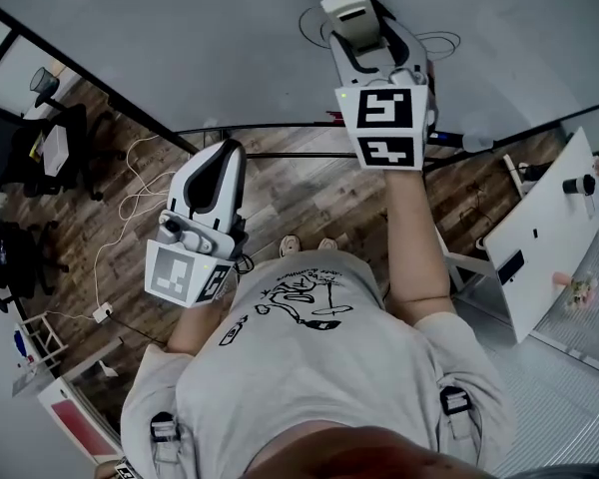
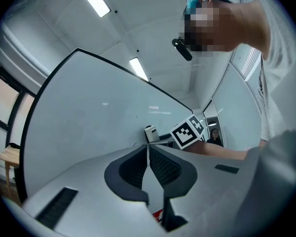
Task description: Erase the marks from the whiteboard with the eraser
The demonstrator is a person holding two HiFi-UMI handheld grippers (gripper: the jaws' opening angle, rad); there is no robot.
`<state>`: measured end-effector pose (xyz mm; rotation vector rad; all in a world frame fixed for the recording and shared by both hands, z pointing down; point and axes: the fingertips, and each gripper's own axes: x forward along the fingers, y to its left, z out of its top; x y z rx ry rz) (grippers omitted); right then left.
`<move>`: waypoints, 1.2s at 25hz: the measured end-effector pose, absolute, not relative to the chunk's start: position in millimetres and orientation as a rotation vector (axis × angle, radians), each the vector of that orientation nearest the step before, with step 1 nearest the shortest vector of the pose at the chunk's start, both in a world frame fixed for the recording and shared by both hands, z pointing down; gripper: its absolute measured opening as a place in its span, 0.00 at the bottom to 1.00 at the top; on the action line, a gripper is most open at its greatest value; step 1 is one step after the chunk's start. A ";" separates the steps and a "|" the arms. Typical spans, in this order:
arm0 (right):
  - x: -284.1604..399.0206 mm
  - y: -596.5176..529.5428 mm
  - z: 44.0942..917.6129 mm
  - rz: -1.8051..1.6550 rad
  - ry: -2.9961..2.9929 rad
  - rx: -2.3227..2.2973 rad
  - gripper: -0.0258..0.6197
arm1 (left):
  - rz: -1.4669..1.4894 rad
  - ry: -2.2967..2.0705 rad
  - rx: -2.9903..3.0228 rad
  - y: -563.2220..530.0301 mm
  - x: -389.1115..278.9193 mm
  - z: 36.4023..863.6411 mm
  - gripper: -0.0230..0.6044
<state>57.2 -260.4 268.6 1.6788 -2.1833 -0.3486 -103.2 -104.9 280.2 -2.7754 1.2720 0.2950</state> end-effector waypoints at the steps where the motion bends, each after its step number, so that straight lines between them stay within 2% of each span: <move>1: 72.0 -259.6 265.6 -0.339 -2.173 1.711 0.44 | 0.296 1.259 -2.781 -105.6 -99.4 279.6 0.09; 14: 262.1 -259.7 267.5 -0.238 -1.949 2.034 0.44 | 0.276 1.155 -2.836 -115.3 -58.7 281.0 0.09; 30: 235.9 -278.9 297.1 -0.272 -1.944 1.944 0.44 | 0.251 1.144 -2.851 -124.7 -46.4 285.1 0.09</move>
